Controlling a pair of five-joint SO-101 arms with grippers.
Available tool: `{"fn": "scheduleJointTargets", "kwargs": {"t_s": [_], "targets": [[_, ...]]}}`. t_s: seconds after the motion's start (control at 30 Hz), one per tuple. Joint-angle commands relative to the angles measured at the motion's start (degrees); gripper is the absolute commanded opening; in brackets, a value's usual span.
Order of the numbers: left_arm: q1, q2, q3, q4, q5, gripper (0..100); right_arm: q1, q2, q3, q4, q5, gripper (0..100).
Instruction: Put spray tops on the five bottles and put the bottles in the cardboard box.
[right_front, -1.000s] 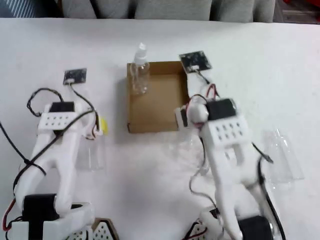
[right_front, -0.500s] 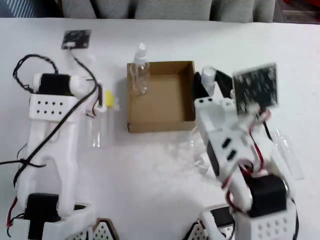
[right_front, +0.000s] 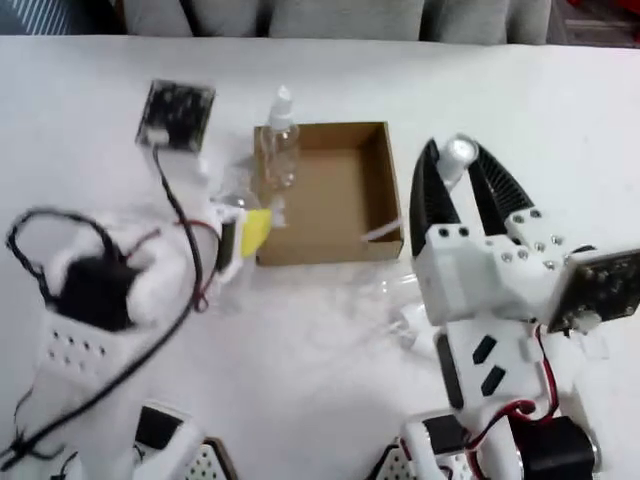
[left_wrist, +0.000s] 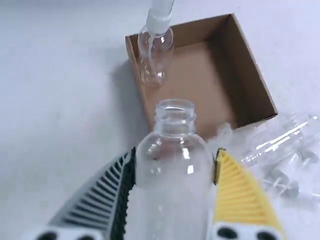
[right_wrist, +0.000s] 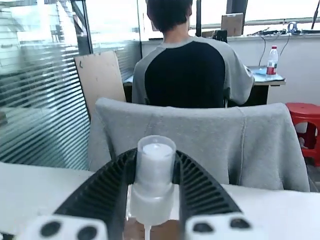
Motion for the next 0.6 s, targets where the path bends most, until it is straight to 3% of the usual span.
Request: {"fn": "scheduleJointTargets", "kwargs": {"t_s": [0.0,0.27,0.57], "targets": [[2.95,-11.47,14.07,-14.07,-0.09,8,0.40,-0.48,-0.53,-8.57,-3.52,1.7],[6.02,-32.31,33.05,-27.60,0.00,8,-0.13,-0.04,-0.62,-24.13,-7.21,1.7],[5.67,-57.27,50.20,-34.37,-0.35,8,-17.63,8.75,-5.89,-24.31,-0.18,1.7]]}}
